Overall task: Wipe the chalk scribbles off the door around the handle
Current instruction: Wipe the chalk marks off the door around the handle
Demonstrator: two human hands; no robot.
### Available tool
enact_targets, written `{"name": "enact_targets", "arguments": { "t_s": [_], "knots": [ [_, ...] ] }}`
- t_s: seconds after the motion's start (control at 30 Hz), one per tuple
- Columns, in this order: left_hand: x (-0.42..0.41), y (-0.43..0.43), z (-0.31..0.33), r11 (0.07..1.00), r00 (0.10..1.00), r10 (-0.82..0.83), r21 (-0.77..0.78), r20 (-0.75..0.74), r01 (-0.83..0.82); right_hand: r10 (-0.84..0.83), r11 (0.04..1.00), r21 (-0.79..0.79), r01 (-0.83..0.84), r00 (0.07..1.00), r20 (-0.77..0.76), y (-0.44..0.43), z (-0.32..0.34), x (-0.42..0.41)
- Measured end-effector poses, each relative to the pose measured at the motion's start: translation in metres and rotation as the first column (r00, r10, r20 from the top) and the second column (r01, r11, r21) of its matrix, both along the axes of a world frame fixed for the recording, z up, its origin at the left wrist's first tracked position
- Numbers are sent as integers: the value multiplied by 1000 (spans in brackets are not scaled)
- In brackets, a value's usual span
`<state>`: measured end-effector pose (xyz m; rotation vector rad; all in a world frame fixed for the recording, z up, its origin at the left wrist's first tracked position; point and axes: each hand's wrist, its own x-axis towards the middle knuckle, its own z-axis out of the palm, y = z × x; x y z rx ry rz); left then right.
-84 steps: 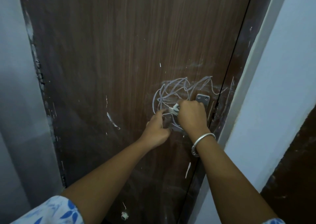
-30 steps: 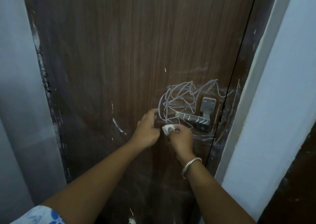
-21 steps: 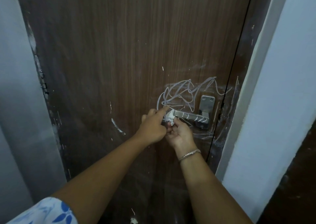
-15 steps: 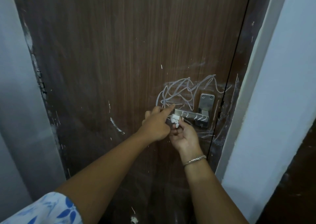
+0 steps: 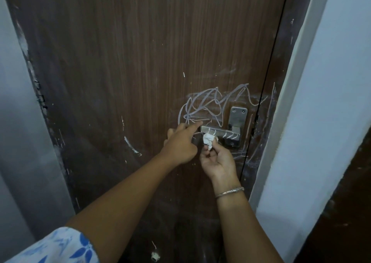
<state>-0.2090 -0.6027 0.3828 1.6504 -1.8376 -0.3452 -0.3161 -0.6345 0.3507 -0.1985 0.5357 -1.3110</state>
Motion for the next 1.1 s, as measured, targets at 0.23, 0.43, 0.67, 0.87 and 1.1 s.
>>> {"name": "enact_targets", "arguments": {
  "t_s": [0.23, 0.43, 0.67, 0.87, 1.1],
  "knots": [
    [5, -4, 3, 999, 999, 38, 13, -24, -38, 0, 1000, 6, 0, 1000, 3, 0, 4, 0],
    [6, -3, 3, 998, 999, 44, 46, -13, -43, -45, 998, 41, 41, 994, 102, 0, -1, -12],
    [3, 4, 3, 997, 996, 64, 28, 64, -66, -59, 998, 44, 55, 993, 98, 2, 0, -24],
    [3, 5, 7, 996, 991, 57, 68, 121, -66, -98, 995, 45, 94, 989, 111, 5, -2, -31],
    [5, 7, 10, 991, 982, 39, 116, 182, -61, -139, 990, 28, 137, 986, 93, 7, -4, -45]
  ]
}}
